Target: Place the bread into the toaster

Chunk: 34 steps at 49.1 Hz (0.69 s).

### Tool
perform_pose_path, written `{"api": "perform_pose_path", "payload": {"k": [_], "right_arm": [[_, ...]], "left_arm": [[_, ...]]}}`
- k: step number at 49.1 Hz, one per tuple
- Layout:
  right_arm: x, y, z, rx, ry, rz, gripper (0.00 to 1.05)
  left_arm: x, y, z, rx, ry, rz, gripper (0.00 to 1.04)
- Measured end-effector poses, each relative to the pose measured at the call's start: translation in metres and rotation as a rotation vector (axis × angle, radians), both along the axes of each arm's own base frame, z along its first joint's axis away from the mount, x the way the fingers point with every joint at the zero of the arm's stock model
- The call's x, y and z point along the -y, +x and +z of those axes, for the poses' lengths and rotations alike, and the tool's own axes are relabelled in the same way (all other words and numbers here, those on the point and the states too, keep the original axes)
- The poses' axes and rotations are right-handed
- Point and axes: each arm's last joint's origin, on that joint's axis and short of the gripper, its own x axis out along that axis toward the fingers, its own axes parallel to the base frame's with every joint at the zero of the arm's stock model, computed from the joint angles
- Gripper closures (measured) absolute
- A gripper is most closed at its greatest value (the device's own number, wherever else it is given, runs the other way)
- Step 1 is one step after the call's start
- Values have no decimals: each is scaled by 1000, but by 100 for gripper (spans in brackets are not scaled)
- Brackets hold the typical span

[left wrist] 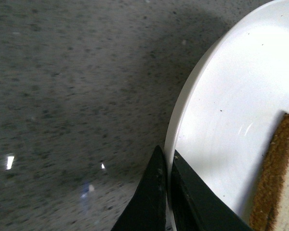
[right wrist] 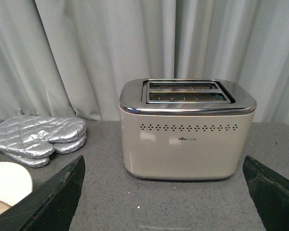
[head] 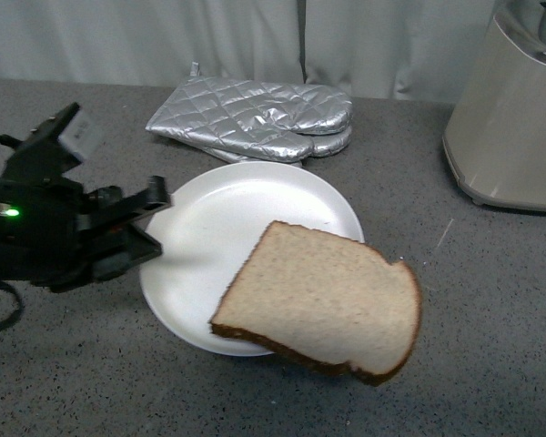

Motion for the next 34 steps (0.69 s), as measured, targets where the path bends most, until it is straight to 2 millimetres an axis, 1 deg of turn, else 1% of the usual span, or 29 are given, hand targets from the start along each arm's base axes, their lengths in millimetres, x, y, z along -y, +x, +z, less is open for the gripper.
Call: {"api": "perform_pose_path", "payload": {"k": [7,8,11,12,18,21,26,32,33,34], "right_arm": [[0,0,0,0,0,0,9],[0,0,0,0,0,0,9],[0,0,0,0,0,0,9],[0,0,0,0,0,0,9],[0,0,0,0,0,0,9],[0,0,0,0,0,0,9],[0,0,0,0,0,0,9],[0,0,0,0,0,0,9],[0,0,0,0,0,0,9],[0,0,0,0,0,0,9]], "left_arm": [[54,2,-3,-4,-4,4,101],[65,2,-3,-7,-11,4,101],[88,0,-3,-12,-27,-13,101],[99,0,-2,-17,-36,-21,101],[140,-5,-2,-29,-67,-68,101],[153,-5,-6,-40,-65,-77,101],[161,-2,-16,-63,-48,-53,101],[162,0,-24,-89,-38,-43,101],[162,0,-25,-91,-38,-41,100],[162,0,-26,-93,-37,-42,97]]}}
